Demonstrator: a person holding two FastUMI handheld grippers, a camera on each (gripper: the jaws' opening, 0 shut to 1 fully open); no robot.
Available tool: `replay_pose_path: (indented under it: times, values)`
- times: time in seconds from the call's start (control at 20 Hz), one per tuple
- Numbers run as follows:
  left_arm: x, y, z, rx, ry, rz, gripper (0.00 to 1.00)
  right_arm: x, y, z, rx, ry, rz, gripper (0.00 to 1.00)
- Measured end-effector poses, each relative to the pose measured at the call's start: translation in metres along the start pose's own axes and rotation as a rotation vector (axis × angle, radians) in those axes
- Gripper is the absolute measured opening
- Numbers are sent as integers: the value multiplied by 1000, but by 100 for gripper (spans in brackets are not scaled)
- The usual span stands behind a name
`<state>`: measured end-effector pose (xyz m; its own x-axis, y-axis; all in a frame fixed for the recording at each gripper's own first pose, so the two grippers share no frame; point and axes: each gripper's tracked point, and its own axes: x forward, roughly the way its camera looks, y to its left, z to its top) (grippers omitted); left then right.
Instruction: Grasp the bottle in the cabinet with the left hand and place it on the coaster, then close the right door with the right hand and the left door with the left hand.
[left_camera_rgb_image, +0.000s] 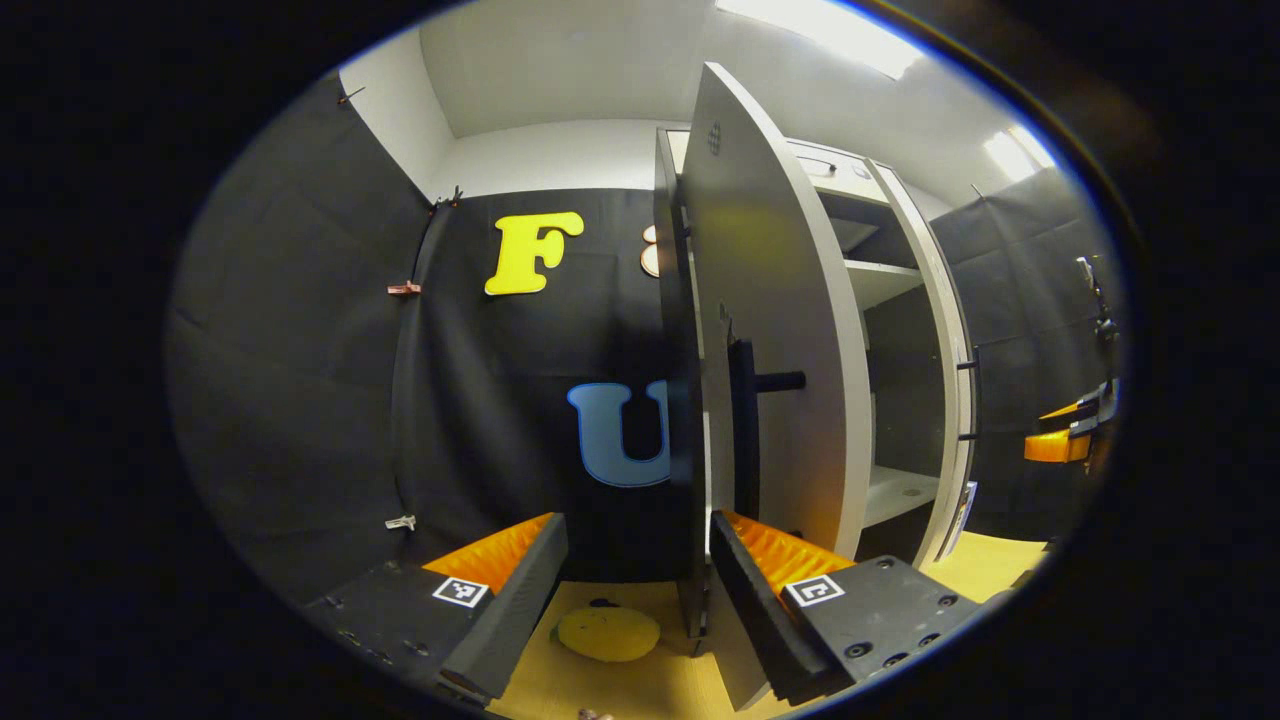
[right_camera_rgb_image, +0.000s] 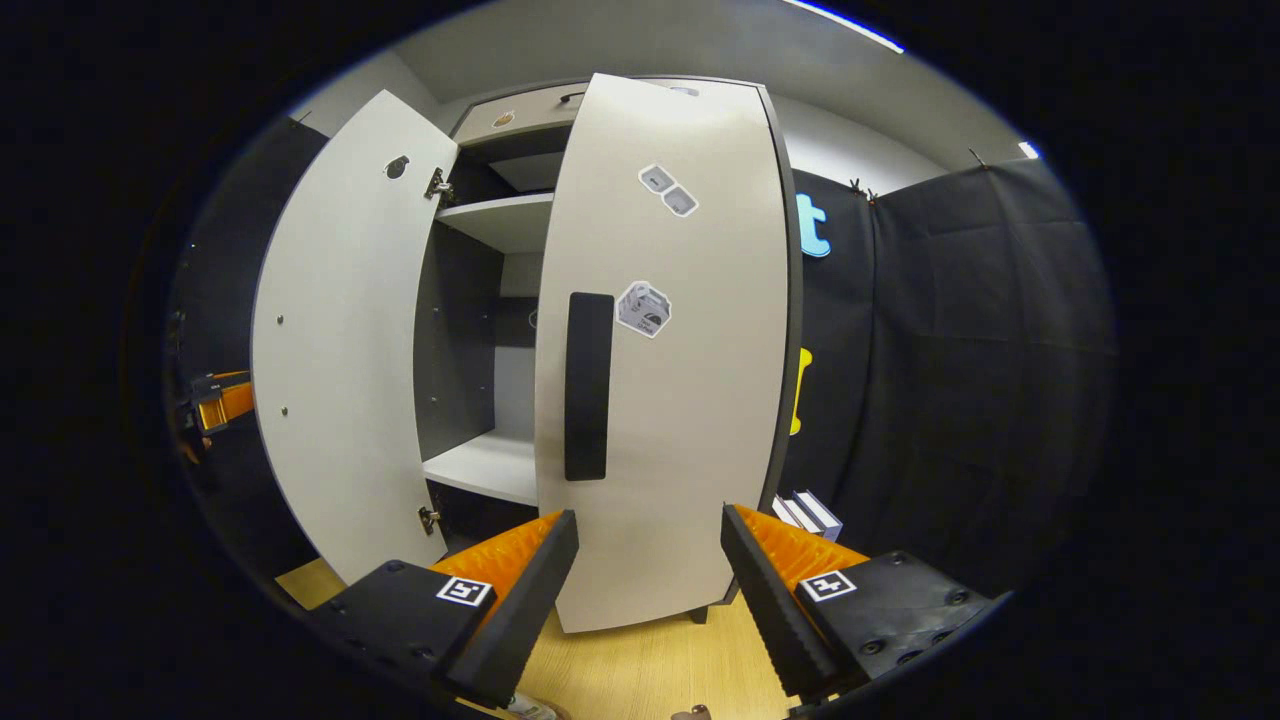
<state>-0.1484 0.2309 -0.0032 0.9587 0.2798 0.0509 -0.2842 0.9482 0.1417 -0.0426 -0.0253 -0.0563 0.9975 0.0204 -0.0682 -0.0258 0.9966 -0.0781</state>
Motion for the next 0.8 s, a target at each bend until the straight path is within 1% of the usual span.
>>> replay_pose_path:
  times: [0.2,0.35,0.55,0.6,0.65,0.7,0.8]
  values:
    - [-3,-27,-1,-34,3,-31,92,6,-8,3,-9,-1,23,95]
    - [4,-56,1,-43,5,-68,92,12,-19,8,-14,-9,38,95]
    - [23,-121,4,-56,6,-163,94,19,-35,11,2,-14,60,95]
    - [27,-140,6,-61,-1,-197,94,20,-39,11,5,-12,63,95]
    - [30,-160,12,-78,-19,-234,91,20,-43,10,9,-12,65,95]
    - [32,-173,17,-94,-36,-257,94,20,-47,10,12,-11,67,95]
    - [34,-187,19,-98,-33,-270,94,20,-56,10,15,-10,66,95]
